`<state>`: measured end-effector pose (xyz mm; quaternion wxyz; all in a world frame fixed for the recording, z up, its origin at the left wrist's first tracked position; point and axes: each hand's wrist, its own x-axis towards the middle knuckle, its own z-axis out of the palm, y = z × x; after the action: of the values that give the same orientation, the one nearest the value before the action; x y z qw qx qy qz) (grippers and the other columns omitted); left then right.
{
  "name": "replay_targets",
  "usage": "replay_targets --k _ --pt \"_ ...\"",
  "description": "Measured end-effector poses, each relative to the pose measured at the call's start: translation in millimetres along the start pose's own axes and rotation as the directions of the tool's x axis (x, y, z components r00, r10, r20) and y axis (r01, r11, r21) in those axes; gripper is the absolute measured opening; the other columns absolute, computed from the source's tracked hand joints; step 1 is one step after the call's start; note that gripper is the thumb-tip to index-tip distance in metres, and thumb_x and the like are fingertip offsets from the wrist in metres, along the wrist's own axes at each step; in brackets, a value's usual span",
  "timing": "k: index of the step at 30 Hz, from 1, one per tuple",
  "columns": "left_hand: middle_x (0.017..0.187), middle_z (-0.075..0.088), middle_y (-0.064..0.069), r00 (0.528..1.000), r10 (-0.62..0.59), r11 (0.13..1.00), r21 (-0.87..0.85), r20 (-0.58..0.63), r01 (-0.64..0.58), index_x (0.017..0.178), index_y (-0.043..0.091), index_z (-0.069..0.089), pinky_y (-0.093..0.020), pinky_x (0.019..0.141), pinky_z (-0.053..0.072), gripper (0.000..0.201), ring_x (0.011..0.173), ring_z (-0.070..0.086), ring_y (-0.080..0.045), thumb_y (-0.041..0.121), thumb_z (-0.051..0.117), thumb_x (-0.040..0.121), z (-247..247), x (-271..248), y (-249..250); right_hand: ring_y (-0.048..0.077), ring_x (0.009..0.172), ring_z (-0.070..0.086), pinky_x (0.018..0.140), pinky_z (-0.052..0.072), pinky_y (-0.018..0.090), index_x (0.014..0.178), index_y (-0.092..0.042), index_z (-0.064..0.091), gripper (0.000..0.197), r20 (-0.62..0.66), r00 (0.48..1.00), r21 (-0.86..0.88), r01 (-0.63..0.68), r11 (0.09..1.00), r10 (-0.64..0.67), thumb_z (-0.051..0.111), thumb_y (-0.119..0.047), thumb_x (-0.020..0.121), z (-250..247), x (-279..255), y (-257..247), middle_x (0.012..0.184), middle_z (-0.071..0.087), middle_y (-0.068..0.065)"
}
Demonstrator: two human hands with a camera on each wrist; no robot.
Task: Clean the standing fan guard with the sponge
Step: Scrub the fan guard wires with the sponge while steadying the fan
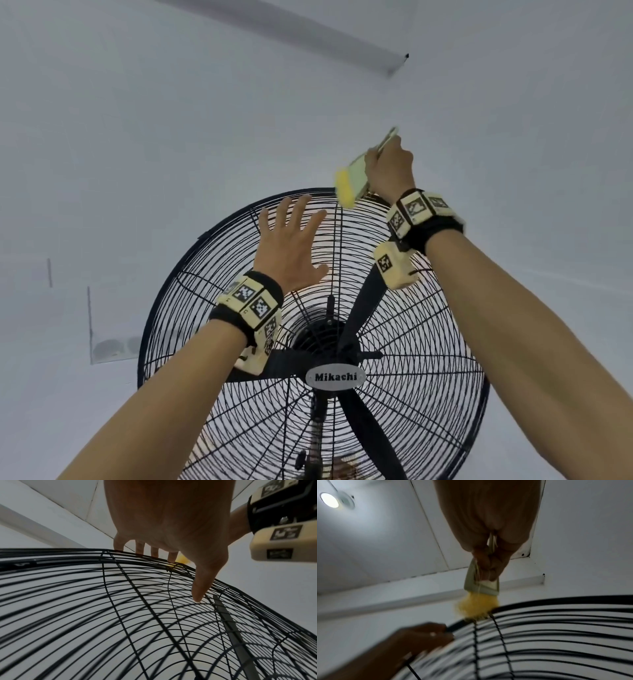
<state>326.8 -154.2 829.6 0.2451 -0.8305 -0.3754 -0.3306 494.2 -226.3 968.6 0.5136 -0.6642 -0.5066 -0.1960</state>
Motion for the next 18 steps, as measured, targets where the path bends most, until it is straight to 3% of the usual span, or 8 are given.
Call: replay_targets --k 3,5,7,9,11,15,18 --pt "0.174 -0.003 -0.006 1.000 0.004 1.000 0.021 -0.008 -0.004 0.163 0.034 0.010 -0.066 0.124 0.012 0.101 0.160 0.001 -0.037 0.074 0.060 0.085 0.9 0.2 -1.7 0.042 0.112 0.063 0.095 0.051 0.044 0.111 0.004 0.053 0.032 0.078 0.997 -0.055 0.008 0.998 -0.003 0.050 -0.027 0.104 -20.3 2.6 -5.9 0.118 0.063 0.028" --pt "0.174 -0.002 -0.006 1.000 0.003 1.000 0.016 -0.018 -0.002 0.163 0.033 0.011 -0.066 0.124 0.013 0.101 0.159 0.002 -0.037 0.073 0.061 0.084 1.0 -0.4 -0.4 0.039 0.105 0.064 0.095 0.050 0.045 0.100 0.004 0.056 0.032 0.082 0.996 -0.078 0.032 0.996 -0.025 0.050 -0.028 0.103 -31.8 3.8 -11.5 0.104 0.063 0.022" --pt "0.174 0.000 -0.006 1.000 0.003 1.000 0.018 -0.024 -0.002 0.163 0.033 0.013 -0.066 0.124 0.014 0.100 0.159 0.003 -0.037 0.072 0.061 0.084 -0.1 -1.1 1.5 0.035 0.106 0.060 0.090 0.047 0.038 0.113 0.007 0.057 0.037 0.024 0.999 -0.049 0.025 0.998 -0.023 0.048 -0.027 0.105 -30.4 1.9 -15.9 0.108 0.062 0.020" --pt "0.174 0.001 -0.006 1.000 0.002 1.000 0.016 -0.031 -0.001 0.162 0.033 0.014 -0.065 0.124 0.014 0.100 0.159 0.003 -0.037 0.072 0.062 0.084 -0.4 -1.9 2.8 0.038 0.118 0.058 0.095 0.046 0.039 0.131 0.008 0.050 0.044 -0.013 1.000 0.003 0.002 1.000 -0.002 0.045 -0.030 0.108 -20.3 -3.8 -15.3 0.126 0.061 0.025" --pt "0.174 0.002 -0.006 0.999 0.000 1.000 0.010 -0.041 0.000 0.162 0.033 0.014 -0.065 0.124 0.014 0.099 0.159 0.003 -0.036 0.072 0.061 0.084 -0.2 -3.0 2.5 0.040 0.123 0.055 0.097 0.045 0.040 0.137 0.006 0.045 0.047 0.009 0.999 0.028 -0.034 0.999 0.034 0.044 -0.031 0.109 -10.6 -11.6 -11.3 0.133 0.056 0.027" --pt "0.175 0.000 -0.005 0.999 -0.002 1.000 0.019 -0.046 0.003 0.163 0.033 0.014 -0.065 0.124 0.013 0.100 0.160 0.003 -0.036 0.073 0.060 0.084 1.5 -4.2 0.6 0.039 0.107 0.065 0.091 0.055 0.046 0.119 0.008 0.058 0.045 0.080 0.997 0.025 -0.026 0.999 0.024 0.052 -0.033 0.102 -20.2 -8.2 -11.1 0.116 0.064 0.025" --pt "0.175 0.000 -0.005 0.999 0.000 1.000 0.026 -0.040 0.001 0.163 0.033 0.014 -0.066 0.123 0.014 0.100 0.159 0.002 -0.037 0.073 0.060 0.084 2.2 -3.1 2.7 0.040 0.106 0.063 0.090 0.050 0.038 0.109 0.007 0.060 0.040 0.068 0.997 -0.006 0.024 1.000 -0.023 0.050 -0.031 0.103 -29.0 -6.5 -20.2 0.108 0.065 0.023"
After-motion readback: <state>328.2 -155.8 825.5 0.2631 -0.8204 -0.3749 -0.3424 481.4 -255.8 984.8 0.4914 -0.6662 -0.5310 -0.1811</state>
